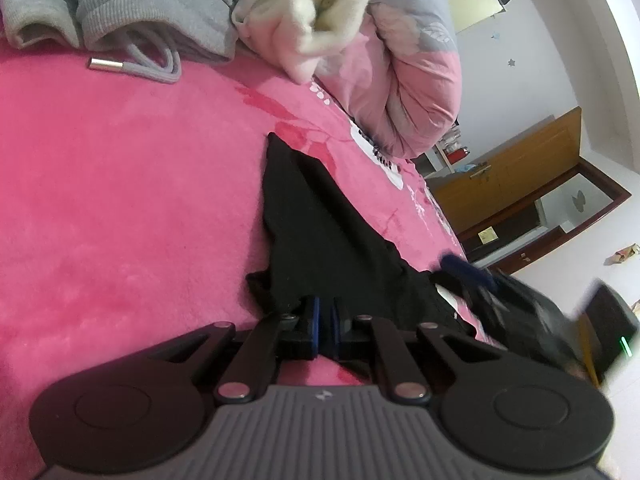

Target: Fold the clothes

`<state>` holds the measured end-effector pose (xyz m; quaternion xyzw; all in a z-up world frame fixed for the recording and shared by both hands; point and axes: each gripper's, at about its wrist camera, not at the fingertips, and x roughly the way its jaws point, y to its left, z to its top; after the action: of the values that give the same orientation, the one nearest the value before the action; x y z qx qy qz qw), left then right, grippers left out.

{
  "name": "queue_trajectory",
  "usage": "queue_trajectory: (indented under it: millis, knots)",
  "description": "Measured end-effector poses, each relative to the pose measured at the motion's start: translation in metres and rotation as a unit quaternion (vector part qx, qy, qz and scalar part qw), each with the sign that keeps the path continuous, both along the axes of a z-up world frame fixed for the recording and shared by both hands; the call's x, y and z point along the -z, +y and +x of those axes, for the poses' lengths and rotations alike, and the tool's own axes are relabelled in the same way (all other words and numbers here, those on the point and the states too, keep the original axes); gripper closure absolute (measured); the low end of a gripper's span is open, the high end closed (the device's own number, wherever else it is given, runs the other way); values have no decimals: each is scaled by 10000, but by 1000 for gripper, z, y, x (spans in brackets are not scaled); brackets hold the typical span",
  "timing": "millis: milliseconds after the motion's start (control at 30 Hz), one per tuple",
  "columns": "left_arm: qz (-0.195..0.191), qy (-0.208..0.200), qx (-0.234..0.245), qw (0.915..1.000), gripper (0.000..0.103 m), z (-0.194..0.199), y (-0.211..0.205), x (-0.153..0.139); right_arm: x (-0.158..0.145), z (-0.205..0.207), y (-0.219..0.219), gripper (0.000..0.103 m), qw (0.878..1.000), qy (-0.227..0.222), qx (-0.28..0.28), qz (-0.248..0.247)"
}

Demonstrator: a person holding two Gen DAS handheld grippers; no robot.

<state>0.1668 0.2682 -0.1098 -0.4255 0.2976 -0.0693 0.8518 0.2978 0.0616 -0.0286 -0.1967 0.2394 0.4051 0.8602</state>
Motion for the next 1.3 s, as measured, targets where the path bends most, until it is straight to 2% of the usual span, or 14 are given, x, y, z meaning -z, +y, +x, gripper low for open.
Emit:
queue_trajectory:
  millis: [133, 267, 333, 367, 400, 433, 567, 733, 933, 1033, 1133, 1167, 1233, 1300]
  knots:
    - [-2, -15, 15, 10000, 95, -3, 2, 1, 9, 63, 0, 69, 9981, 559, 246, -22]
    - [-16, -15, 16, 10000, 96, -1, 4, 3, 25, 87, 6, 70, 9947, 1014, 107, -153]
    - [-14, -13, 9, 10000, 95, -1, 4, 3, 34, 86, 12, 74, 9934, 1081, 13, -390]
    - [-11, -11, 6, 10000, 95, -1, 4, 3, 35, 83, 14, 77, 9941, 1004, -15, -414]
    - [0, -9, 1, 10000, 95, -2, 4, 3, 35, 79, 16, 92, 9947, 927, -43, -438]
    - [17, -5, -4, 10000, 96, -2, 3, 3, 35, 76, 18, 100, 9954, 838, -63, -462]
    - [115, 0, -13, 9999, 96, -2, 1, 2, 33, 70, 16, 100, 9979, 138, 392, -495]
    - [132, 1, -24, 9999, 97, -3, 1, 3, 44, 75, 17, 99, 9963, 108, 725, -444]
    - [145, 17, -42, 9999, 97, -3, 1, 2, 12, 83, 7, 95, 9930, -35, 1163, 180]
    - [170, 23, -46, 9998, 97, -3, 1, 2, 10, 88, 16, 95, 9952, 658, 641, 351]
    - [175, 14, -51, 9998, 98, -3, 1, 3, 23, 94, 35, 95, 9900, 1389, 129, 215]
    - [169, 6, -53, 9998, 98, -4, 2, 3, 33, 99, 44, 95, 9899, 1381, 304, 35]
    - [150, -18, -61, 9999, 98, -4, 2, 4, 42, 112, 50, 95, 9893, 1210, 806, 127]
    - [124, -35, -87, 9999, 98, -5, 3, 4, 34, 129, 39, 92, 9802, 961, 1710, 269]
